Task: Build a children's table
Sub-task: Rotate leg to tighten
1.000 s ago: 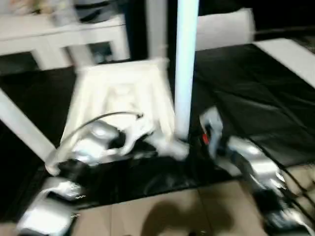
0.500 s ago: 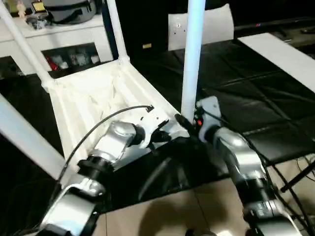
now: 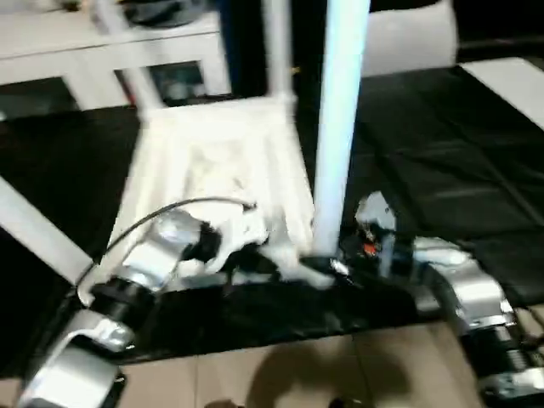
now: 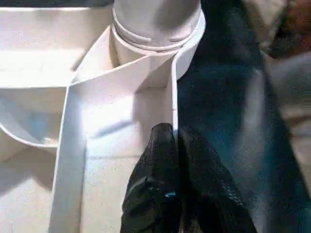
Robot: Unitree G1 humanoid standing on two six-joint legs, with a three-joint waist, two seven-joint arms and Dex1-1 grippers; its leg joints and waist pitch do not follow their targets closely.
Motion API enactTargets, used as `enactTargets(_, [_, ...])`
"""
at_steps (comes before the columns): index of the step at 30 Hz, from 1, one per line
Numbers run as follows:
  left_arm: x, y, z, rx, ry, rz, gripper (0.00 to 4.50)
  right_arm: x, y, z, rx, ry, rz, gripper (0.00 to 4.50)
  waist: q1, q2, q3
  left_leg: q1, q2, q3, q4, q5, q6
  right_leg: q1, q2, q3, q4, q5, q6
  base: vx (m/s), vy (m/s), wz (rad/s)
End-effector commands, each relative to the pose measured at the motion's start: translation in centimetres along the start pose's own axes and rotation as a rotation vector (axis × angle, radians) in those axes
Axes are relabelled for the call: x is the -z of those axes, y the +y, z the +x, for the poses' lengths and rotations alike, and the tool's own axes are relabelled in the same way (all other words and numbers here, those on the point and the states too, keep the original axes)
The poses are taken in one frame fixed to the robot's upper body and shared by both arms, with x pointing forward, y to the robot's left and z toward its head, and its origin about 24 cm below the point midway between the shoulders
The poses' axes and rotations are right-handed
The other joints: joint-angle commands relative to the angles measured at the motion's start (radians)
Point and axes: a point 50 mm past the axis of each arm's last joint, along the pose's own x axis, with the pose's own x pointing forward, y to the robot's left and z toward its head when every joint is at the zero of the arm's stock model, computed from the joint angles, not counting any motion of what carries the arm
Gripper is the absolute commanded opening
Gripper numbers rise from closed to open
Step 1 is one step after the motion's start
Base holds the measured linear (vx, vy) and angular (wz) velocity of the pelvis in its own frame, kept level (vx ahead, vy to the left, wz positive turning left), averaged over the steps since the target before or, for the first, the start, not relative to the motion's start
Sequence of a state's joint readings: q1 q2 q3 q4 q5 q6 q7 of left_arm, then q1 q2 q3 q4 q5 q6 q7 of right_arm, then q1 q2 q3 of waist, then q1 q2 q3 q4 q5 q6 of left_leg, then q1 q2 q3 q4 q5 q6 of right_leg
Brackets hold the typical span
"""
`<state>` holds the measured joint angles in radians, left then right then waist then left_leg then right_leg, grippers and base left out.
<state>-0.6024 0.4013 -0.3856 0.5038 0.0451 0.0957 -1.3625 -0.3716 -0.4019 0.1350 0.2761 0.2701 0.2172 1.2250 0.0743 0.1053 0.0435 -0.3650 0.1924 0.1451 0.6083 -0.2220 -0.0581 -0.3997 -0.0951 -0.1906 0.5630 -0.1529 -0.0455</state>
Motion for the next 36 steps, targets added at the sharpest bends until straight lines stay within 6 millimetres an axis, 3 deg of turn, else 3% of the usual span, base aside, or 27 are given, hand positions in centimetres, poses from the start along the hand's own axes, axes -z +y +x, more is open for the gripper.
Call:
enactTargets(1, [0.4, -0.9, 0.5, 0.114, 0.054, 0.029, 0.0, -0.5, 0.3, 0.1, -0.074, 0.005, -0.014, 4.08, 0.003, -0.019, -0.076, -0.002, 0.05, -0.008, -0.061, -0.05, 0.134, 0.07, -0.074, 0.077, -0.05, -0.227, -0.094, 0.0, 0.0, 0.0])
enactTargets(5, [0.6, -1.3, 0.1, 0.185, 0.09, 0.065, 0.0, -0.7, 0.5, 0.2, -0.158, 0.016, -0.001, 4.08, 0.014, -0.026, -0.073, 0.0, 0.043, 0.001, -0.062, -0.058, 0.126, 0.068, -0.074, 0.08, -0.056, -0.28, -0.082, 0.0, 0.0, 0.0])
enactTargets(7, [0.7, -1.4, -0.1, 0.212, 0.106, 0.08, 0.0, -0.8, 0.7, 0.3, -0.194, 0.014, 0.022, 3.74, 0.018, -0.029, -0.071, 0.002, 0.041, 0.003, -0.063, -0.075, 0.116, 0.067, -0.073, 0.082, -0.062, -0.328, -0.068, 0.0, 0.0, 0.0])
enactTargets(12, [0.7, -1.3, -0.3, 0.226, 0.111, 0.089, 0.0, -0.8, 0.8, 0.3, -0.231, 0.017, 0.044, 3.41, 0.019, -0.028, -0.07, 0.007, 0.04, 0.006, -0.065, -0.097, 0.096, 0.064, -0.07, 0.081, -0.068, -0.371, -0.052, 0.0, 0.0, 0.0])
enactTargets(28, [0.6, -1.2, -0.3, 0.221, 0.1, 0.078, 0.0, -0.6, 1.6, 0.7, -0.292, 0.014, 0.088, 2.16, 0.028, -0.03, -0.074, 0.006, 0.038, 0.007, -0.061, -0.066, 0.096, 0.065, -0.067, 0.08, -0.065, -0.353, -0.046, 0.0, 0.0, 0.0])
enactTargets(31, [0.4, -0.9, -0.2, 0.188, 0.071, 0.037, 0.0, -0.5, 1.5, 0.9, -0.258, 0.011, 0.097, 2.09, 0.028, -0.029, -0.074, 0.006, 0.037, 0.007, -0.062, -0.062, 0.094, 0.065, -0.067, 0.08, -0.065, -0.349, -0.047, 0.0, 0.0, 0.0])
enactTargets(33, [-0.2, 0.0, 0.5, 0.079, 0.02, -0.022, 0.0, 0.0, 1.0, 1.9, -0.12, 0.024, 0.079, 2.08, 0.027, -0.028, -0.072, 0.008, 0.036, 0.008, -0.062, -0.076, 0.088, 0.063, -0.067, 0.078, -0.07, -0.375, -0.043, 0.0, 0.0, 0.0])
enactTargets(34, [-0.5, 0.2, 0.7, 0.048, 0.004, -0.037, 0.0, 0.1, 0.8, 2.2, -0.071, 0.028, 0.08, 2.07, 0.019, -0.032, -0.064, 0.011, 0.026, 0.012, -0.062, -0.105, 0.064, 0.059, -0.065, 0.073, -0.084, -0.45, -0.019, 0.0, 0.0, 0.0])
enactTargets(36, [-1.1, 0.7, 1.3, -0.005, -0.029, -0.078, 0.0, 0.4, 0.2, 3.1, 0.046, 0.015, 0.106, 2.04, 0.009, -0.031, -0.059, 0.02, 0.014, 0.015, -0.058, -0.14, 0.046, 0.053, -0.062, 0.063, -0.101, -0.542, 0.014, 0.0, 0.0, 0.0])
